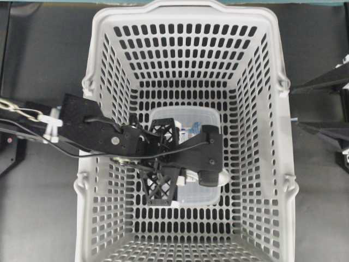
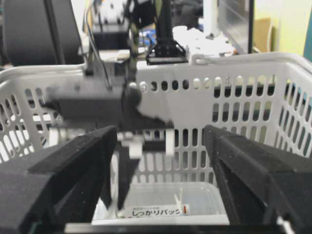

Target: Pick up the chinese spoon from the shopping basket with the left arm.

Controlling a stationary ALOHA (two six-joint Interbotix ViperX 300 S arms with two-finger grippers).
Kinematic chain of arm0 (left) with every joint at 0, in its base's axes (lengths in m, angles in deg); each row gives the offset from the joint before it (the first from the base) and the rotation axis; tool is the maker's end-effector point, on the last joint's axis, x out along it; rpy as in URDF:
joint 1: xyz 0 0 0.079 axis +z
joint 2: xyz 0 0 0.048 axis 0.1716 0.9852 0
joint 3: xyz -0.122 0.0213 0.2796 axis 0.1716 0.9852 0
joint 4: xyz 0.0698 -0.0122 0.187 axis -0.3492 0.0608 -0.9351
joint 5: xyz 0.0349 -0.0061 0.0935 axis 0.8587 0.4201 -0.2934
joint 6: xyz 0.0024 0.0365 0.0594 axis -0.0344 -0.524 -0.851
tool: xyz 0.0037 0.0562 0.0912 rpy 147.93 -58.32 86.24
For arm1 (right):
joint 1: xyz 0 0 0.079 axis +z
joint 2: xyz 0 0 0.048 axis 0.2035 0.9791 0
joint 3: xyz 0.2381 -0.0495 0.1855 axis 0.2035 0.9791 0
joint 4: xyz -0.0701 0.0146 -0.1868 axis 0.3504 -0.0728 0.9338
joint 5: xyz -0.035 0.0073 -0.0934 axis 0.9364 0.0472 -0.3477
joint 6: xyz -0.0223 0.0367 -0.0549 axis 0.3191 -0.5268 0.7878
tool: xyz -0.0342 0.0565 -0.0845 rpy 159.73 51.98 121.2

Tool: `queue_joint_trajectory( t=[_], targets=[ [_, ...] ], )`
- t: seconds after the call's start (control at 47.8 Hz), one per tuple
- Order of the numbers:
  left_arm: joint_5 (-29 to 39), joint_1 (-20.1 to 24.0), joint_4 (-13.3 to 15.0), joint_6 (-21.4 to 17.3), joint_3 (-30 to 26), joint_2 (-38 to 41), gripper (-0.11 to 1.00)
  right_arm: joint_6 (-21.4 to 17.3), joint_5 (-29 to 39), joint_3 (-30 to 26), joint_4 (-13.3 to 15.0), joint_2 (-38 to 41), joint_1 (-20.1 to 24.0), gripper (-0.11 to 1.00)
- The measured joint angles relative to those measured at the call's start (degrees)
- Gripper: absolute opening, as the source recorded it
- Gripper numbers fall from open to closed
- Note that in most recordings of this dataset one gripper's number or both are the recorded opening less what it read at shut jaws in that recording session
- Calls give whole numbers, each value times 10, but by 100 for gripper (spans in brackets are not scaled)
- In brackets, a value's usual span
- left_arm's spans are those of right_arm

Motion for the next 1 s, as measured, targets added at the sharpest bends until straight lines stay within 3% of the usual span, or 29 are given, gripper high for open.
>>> queue_joint_trajectory(
  t=[0.585, 1.003],
  targets=[
    [223, -1, 0, -1, -236, -27, 12, 0, -1, 2, 1, 0, 0, 70],
    [236, -1, 0, 2, -250, -27, 12, 0, -1, 2, 0, -1, 0, 70]
  ],
)
